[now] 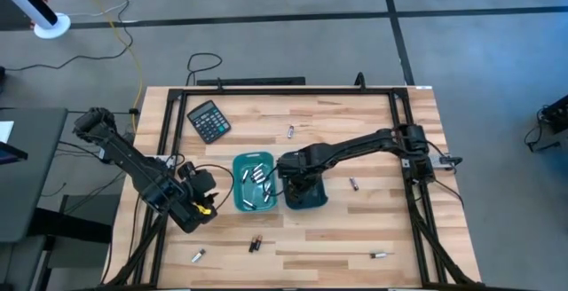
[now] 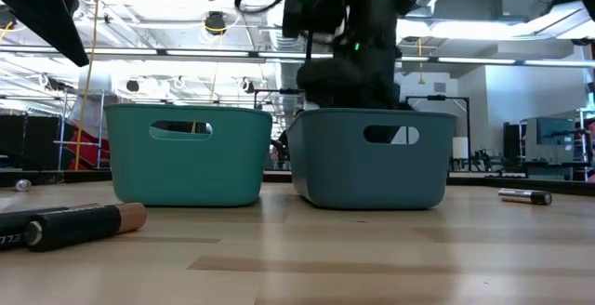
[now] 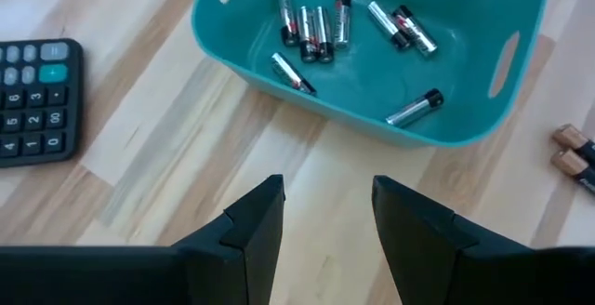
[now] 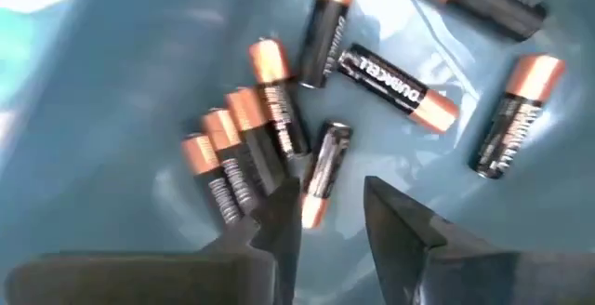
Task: Sort batteries
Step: Put the black battery into the blue bin
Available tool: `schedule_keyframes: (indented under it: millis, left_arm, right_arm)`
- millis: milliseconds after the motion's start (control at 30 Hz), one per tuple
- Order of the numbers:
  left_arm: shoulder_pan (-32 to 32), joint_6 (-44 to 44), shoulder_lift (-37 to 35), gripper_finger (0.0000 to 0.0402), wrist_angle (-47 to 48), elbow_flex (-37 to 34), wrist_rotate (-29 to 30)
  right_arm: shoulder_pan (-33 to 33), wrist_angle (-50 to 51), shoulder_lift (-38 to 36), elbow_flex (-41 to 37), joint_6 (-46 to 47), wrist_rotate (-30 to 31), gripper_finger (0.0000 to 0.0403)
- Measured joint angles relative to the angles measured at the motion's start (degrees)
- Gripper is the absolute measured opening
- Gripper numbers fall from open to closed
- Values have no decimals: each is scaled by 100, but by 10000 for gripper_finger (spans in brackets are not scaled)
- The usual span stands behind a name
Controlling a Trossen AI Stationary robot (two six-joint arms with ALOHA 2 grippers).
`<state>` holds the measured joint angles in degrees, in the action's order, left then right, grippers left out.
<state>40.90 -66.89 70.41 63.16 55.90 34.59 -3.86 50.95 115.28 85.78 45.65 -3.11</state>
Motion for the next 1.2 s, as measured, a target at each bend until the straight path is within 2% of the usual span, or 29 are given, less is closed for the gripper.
schedule_keyframes:
  millis: [133,300,433,533,733,867,967,1100,1200]
  left_arm:
    - [-84,348,0,160,-233,0,4]
    - [-111,1171,13,160,-1469,15,28]
    - [-210,1305,325,160,-1781,317,111]
    - [-320,1286,802,160,-1776,733,111]
    - [-498,1188,1878,160,-1756,1724,83]
    - [-502,802,2427,160,-1595,2358,-122]
    - [-498,295,2786,160,-1439,2723,-274]
    - [-471,-600,3255,160,-1291,2977,-664]
    - [-442,-1371,3562,160,-1276,3045,-1291]
  right_arm:
    - [-36,35,-536,9,-5,270,142]
    - [-405,474,-1483,10,-243,1121,138]
    - [-903,1230,-2273,-78,63,1993,128]
    - [-1332,1501,-3027,-656,672,2505,126]
    - [-2468,1144,-4797,-2563,2314,2741,125]
    - [-3378,359,-5727,-3537,2924,3047,125]
    - [-3933,-58,-6154,-4009,3235,3389,125]
    - [-4354,-173,-6332,-4328,3549,3602,125]
    - [-4508,-233,-6305,-4395,3556,3603,125]
